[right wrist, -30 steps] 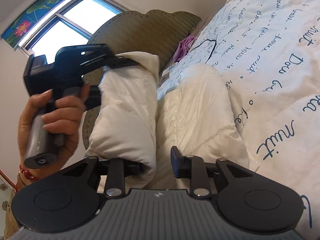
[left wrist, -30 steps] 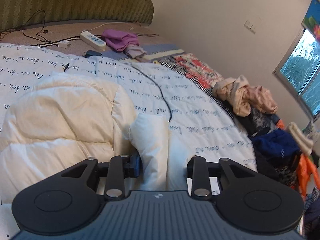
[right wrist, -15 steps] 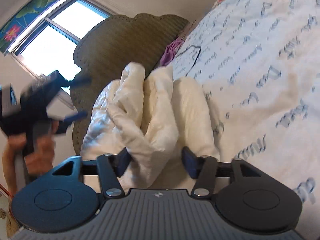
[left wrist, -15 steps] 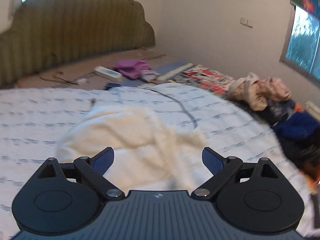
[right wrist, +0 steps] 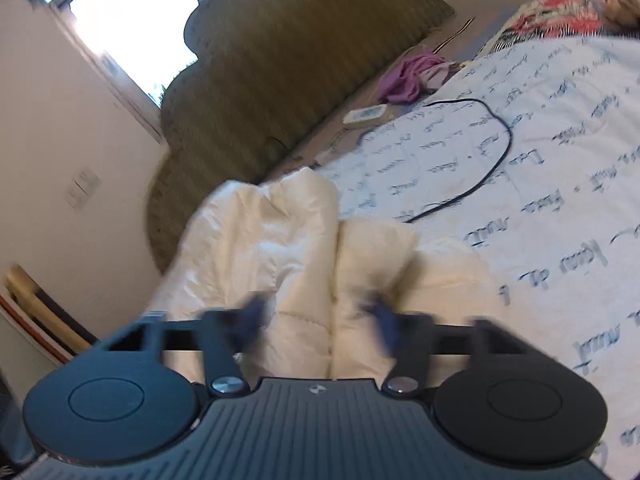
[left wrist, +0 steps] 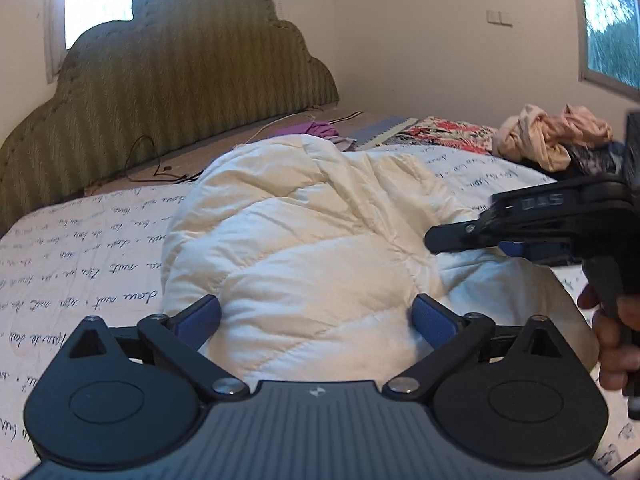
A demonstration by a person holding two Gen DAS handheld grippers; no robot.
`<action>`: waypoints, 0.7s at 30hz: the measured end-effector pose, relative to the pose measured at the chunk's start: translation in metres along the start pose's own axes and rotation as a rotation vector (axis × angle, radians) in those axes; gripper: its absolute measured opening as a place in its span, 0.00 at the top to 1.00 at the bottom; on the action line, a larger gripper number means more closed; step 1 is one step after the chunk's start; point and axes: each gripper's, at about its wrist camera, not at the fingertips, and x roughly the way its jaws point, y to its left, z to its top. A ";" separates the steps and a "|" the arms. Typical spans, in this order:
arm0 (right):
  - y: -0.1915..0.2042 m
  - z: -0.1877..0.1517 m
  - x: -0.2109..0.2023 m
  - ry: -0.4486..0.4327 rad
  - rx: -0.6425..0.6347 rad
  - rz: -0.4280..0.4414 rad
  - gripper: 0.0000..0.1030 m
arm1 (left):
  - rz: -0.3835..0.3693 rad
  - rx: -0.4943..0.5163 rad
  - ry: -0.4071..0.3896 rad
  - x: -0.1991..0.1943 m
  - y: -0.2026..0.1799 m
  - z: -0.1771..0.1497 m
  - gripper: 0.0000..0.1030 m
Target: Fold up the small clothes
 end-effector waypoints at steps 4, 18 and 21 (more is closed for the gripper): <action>-0.009 -0.010 0.000 -0.007 -0.048 -0.108 0.68 | 0.014 0.077 -0.012 0.012 -0.021 -0.011 0.00; 0.033 -0.006 -0.040 -0.214 -0.297 -0.301 0.51 | 0.033 0.160 -0.056 0.022 -0.042 -0.040 0.00; 0.080 -0.002 -0.018 -0.138 -0.471 -0.154 0.45 | 0.039 0.166 -0.063 0.023 -0.044 -0.041 0.00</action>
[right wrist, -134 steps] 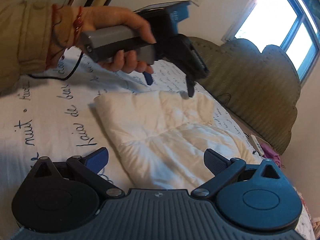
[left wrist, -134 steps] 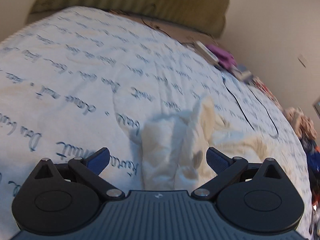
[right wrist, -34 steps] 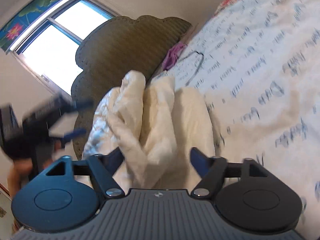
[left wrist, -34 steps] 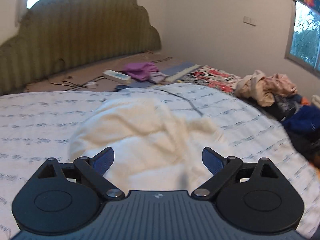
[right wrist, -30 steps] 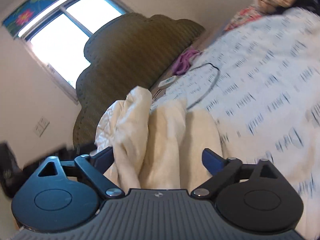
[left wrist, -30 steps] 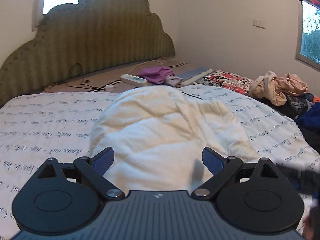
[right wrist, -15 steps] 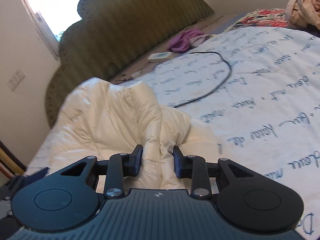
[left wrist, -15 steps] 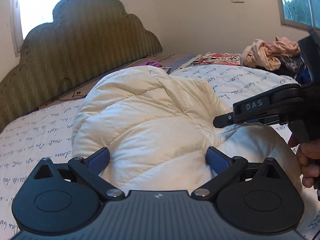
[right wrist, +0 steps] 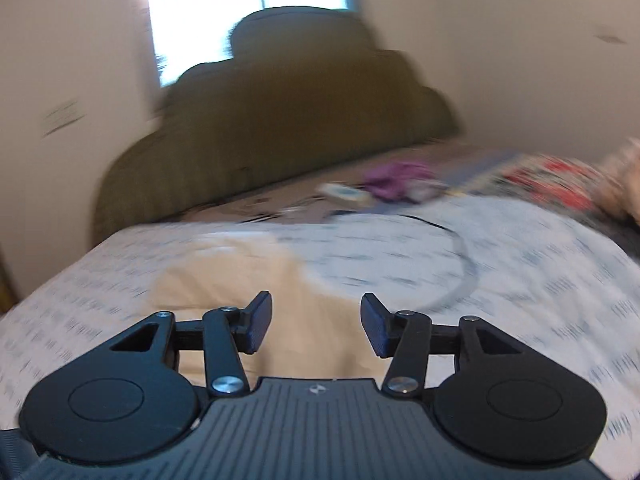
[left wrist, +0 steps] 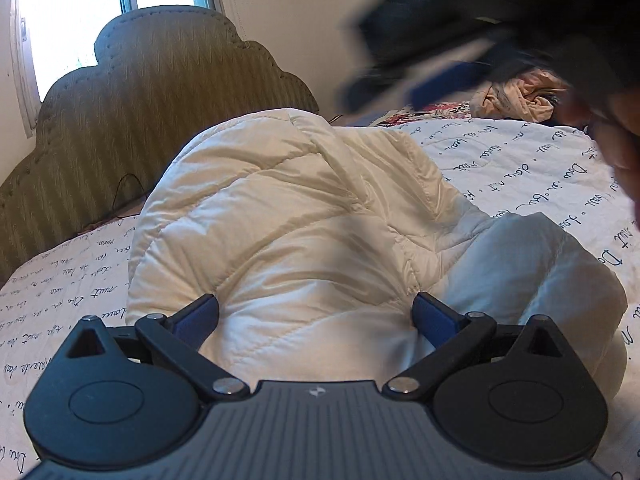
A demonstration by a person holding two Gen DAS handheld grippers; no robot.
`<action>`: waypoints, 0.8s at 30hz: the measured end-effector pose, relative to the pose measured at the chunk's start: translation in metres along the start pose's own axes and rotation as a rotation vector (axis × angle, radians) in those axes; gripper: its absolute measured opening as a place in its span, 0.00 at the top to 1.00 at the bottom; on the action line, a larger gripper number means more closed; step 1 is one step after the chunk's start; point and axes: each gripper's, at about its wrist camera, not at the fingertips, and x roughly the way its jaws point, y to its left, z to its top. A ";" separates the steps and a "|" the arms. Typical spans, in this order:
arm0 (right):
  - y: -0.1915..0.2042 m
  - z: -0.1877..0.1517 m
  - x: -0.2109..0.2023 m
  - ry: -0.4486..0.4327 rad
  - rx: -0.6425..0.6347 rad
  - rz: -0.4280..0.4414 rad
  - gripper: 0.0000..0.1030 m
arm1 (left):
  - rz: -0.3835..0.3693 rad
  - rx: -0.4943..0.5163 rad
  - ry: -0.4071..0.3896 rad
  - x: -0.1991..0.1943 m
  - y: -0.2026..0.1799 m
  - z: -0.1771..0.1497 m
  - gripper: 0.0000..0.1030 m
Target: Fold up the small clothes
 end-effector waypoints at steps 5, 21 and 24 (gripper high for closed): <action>0.036 0.009 0.059 0.076 -0.174 0.031 0.44 | -0.015 -0.006 -0.002 -0.002 0.002 -0.004 0.00; -0.008 -0.059 0.103 0.145 0.016 -0.041 0.27 | -0.090 -0.010 -0.050 -0.009 0.003 -0.019 0.00; -0.011 -0.065 0.105 0.133 0.033 -0.034 0.27 | -0.087 0.003 -0.051 -0.010 0.002 -0.018 0.00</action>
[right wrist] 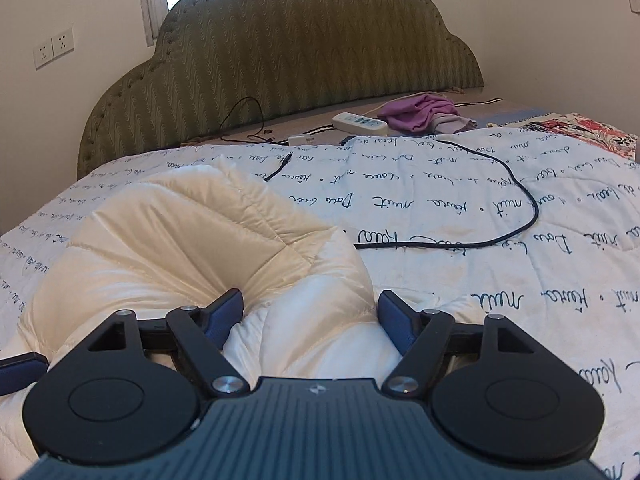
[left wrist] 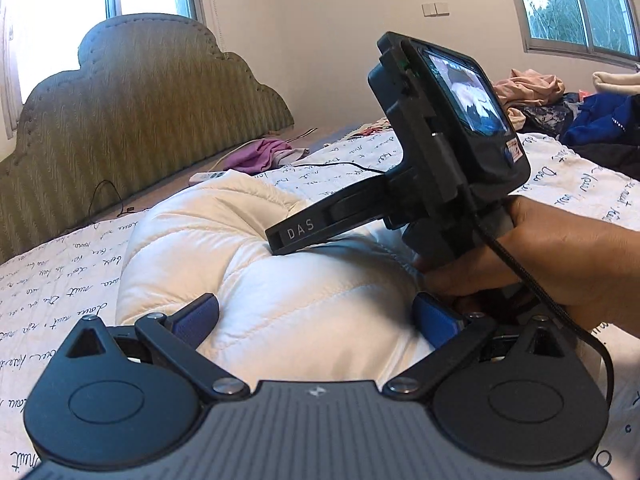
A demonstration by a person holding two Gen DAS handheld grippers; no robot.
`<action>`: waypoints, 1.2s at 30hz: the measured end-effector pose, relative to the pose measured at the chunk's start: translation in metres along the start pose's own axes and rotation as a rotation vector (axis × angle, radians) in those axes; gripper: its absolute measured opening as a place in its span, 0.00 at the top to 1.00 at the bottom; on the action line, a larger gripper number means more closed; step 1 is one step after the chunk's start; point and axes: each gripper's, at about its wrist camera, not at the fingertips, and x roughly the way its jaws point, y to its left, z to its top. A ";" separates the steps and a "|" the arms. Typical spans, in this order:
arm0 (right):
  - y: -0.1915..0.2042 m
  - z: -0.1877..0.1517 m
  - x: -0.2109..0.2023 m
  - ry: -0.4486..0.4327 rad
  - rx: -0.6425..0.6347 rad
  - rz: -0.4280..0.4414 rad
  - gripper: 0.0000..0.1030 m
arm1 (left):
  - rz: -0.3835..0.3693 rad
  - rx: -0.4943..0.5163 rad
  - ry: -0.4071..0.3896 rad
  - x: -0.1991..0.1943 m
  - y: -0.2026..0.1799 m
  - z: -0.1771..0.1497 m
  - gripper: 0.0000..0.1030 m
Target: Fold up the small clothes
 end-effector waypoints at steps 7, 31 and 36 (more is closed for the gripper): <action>-0.003 -0.008 0.001 -0.038 0.014 0.000 0.26 | 0.016 0.034 0.005 0.003 -0.005 -0.002 0.00; 0.031 0.005 -0.078 -0.130 -0.021 -0.101 0.00 | -0.021 -0.181 0.046 -0.048 0.057 -0.023 0.00; 0.033 -0.018 -0.082 -0.013 -0.050 -0.152 0.00 | -0.014 -0.203 0.066 -0.047 0.057 -0.022 0.00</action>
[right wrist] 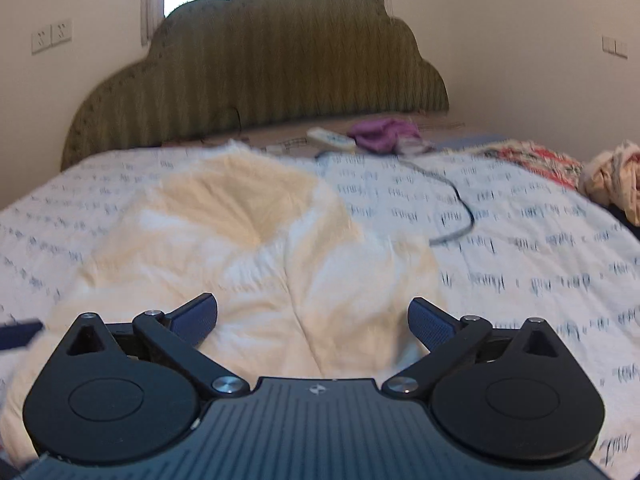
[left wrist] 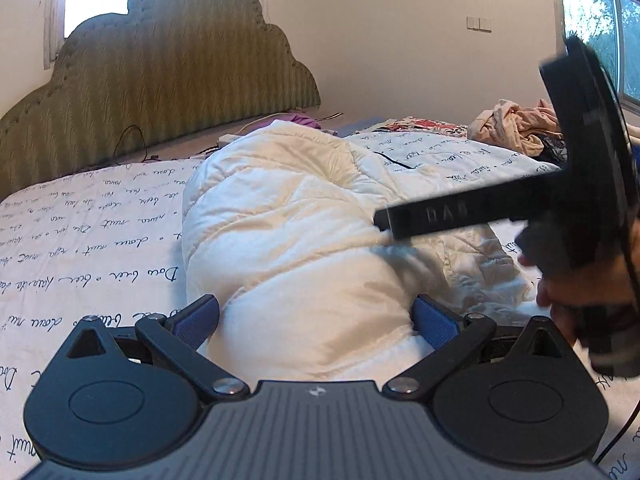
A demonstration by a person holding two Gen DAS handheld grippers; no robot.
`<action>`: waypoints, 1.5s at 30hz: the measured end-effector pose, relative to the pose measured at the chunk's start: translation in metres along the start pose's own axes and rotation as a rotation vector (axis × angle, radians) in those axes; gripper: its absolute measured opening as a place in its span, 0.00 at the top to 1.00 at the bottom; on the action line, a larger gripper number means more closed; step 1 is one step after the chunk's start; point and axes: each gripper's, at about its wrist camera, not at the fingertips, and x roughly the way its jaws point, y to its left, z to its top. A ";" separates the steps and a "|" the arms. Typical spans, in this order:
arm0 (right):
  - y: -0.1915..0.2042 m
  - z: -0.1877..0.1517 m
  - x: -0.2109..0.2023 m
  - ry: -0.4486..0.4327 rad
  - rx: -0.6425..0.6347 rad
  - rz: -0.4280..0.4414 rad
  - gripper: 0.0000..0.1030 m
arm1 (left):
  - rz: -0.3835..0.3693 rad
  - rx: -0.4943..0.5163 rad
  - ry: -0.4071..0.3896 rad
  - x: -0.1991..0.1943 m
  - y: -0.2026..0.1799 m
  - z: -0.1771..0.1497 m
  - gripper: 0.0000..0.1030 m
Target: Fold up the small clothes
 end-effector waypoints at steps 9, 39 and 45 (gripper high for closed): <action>-0.018 -0.014 -0.001 -0.004 0.149 0.027 0.00 | -0.008 -0.040 0.034 0.000 0.006 0.005 0.00; -0.087 -0.045 0.032 0.166 0.576 0.412 0.31 | -0.442 -0.771 0.193 0.091 0.142 0.012 0.09; -0.057 -0.030 0.036 0.108 0.531 0.429 0.51 | -0.255 -0.570 0.037 0.063 0.143 0.039 0.18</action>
